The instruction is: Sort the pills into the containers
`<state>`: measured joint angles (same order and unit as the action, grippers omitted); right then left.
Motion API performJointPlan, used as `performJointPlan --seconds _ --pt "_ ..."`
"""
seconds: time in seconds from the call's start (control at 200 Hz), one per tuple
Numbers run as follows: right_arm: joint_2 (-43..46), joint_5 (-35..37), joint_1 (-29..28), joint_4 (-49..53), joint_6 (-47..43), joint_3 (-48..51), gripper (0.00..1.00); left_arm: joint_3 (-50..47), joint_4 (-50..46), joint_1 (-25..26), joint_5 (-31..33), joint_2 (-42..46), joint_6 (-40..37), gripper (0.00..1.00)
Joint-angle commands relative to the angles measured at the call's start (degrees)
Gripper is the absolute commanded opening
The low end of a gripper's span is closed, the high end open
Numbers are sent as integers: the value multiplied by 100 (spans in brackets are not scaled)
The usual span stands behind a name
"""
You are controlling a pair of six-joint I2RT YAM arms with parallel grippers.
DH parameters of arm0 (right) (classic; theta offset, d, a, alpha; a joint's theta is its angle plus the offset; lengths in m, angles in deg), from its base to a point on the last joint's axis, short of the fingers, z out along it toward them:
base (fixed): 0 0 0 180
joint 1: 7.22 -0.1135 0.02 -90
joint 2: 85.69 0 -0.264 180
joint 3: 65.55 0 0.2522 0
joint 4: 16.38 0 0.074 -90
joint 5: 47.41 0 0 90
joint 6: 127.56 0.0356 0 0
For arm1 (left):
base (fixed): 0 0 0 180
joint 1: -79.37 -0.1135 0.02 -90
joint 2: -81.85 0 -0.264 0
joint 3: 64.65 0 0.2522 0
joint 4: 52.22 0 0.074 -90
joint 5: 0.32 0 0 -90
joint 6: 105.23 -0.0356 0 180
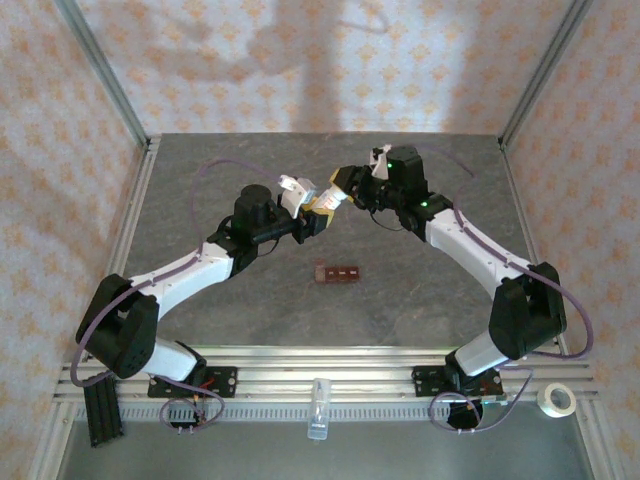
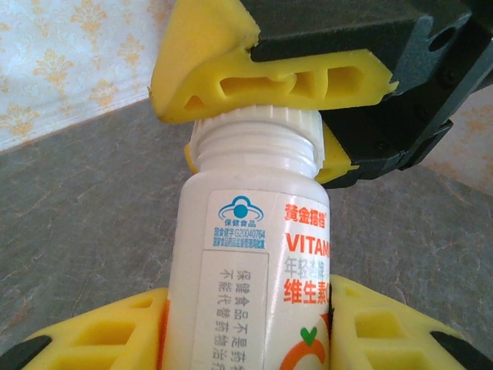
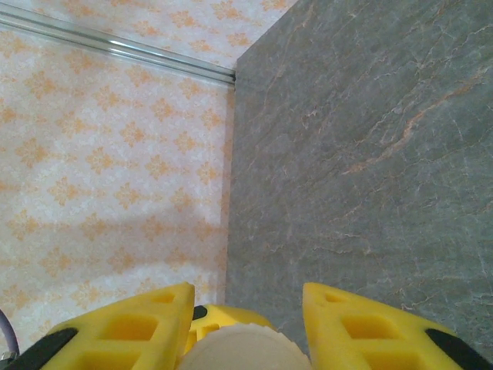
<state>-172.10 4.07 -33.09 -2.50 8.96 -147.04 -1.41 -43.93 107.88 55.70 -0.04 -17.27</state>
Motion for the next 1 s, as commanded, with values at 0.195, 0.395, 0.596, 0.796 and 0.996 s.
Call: performJointPlan --seconds 0.195,0.395,0.596,0.796,0.996 --pt "305 224 486 -239 209 336 30 60 58 32 22 37 -103 0" --pt "402 755 569 403 -390 461 30 -58 112 32 87 116 -57 0" --pt "357 2406 573 1592 -1598 817 30 -232 151 32 416 399 93 0" --pt "131 3656 566 1618 -1734 1342 30 -385 123 32 815 696 215 0" --pt "-538 4630 519 1597 -1451 1355 29 -510 81 32 956 832 260 0"
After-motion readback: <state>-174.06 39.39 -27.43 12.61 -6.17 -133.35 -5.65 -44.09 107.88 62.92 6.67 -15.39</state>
